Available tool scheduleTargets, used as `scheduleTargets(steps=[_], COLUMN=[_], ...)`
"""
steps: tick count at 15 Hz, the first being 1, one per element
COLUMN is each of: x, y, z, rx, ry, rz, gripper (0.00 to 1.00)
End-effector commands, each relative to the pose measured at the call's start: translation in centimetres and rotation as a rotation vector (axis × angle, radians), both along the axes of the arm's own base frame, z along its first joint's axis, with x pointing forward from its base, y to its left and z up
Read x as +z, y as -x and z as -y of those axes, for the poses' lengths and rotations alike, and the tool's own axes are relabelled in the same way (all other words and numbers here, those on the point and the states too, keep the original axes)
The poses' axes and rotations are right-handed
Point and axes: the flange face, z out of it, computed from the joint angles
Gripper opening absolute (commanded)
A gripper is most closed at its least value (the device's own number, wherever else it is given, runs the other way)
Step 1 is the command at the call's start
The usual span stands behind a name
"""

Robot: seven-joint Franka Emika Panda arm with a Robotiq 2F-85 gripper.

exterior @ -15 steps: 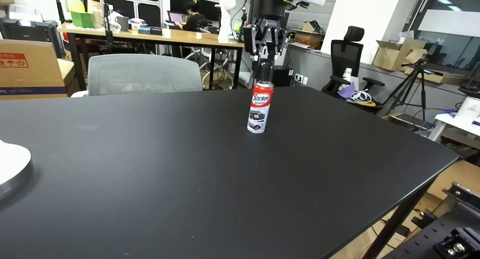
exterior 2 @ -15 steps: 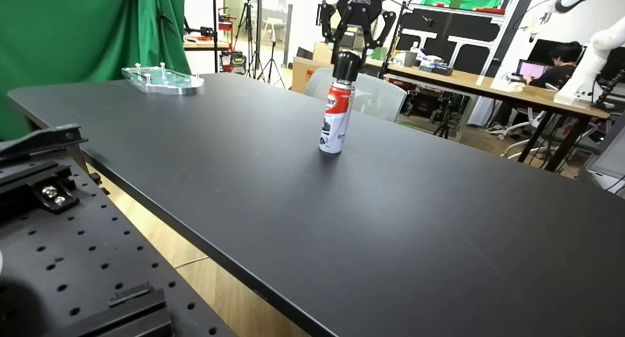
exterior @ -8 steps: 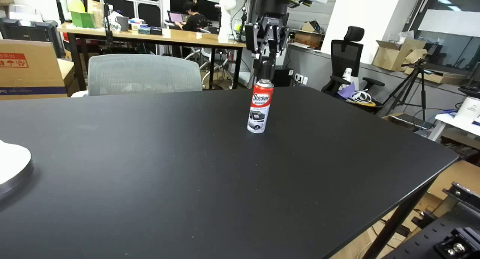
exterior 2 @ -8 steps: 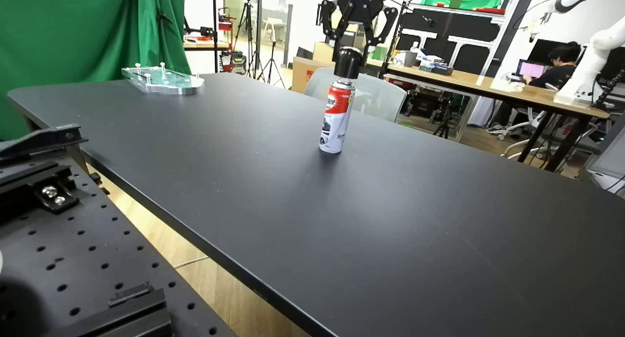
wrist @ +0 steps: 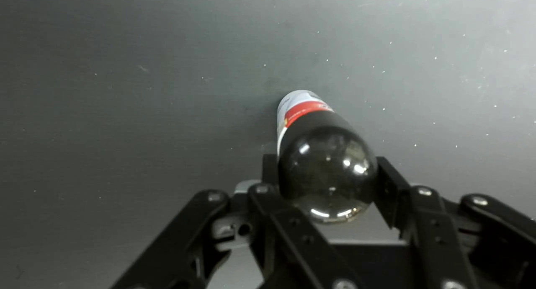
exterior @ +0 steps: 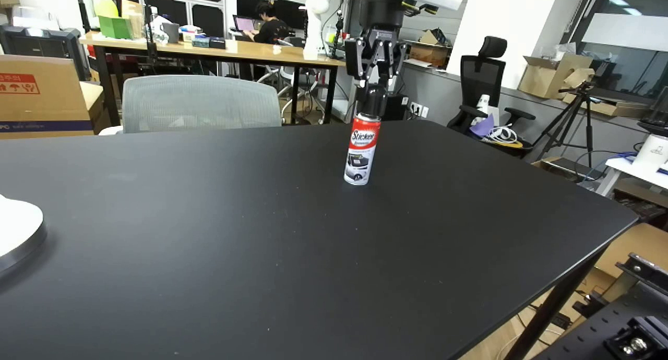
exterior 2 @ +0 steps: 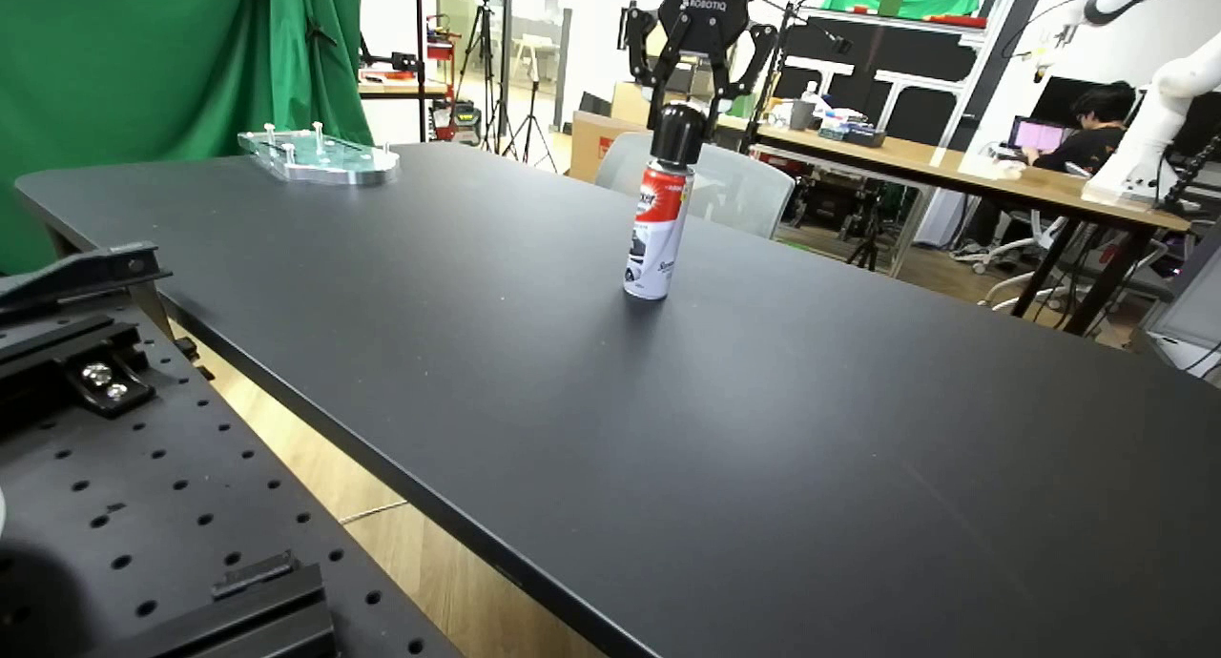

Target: Put the top back on the bottle on the table

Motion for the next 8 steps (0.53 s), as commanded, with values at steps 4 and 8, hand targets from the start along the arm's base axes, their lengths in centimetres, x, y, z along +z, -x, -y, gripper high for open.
scheduleTargets(steps=[4,8], x=[0.17,-0.22], y=[0.24,0.25], z=[0.19,0.07], rx=[-0.017,-0.012], ry=[0.009,0.009], rz=[0.031,0.042], gripper=[0.32,0.32])
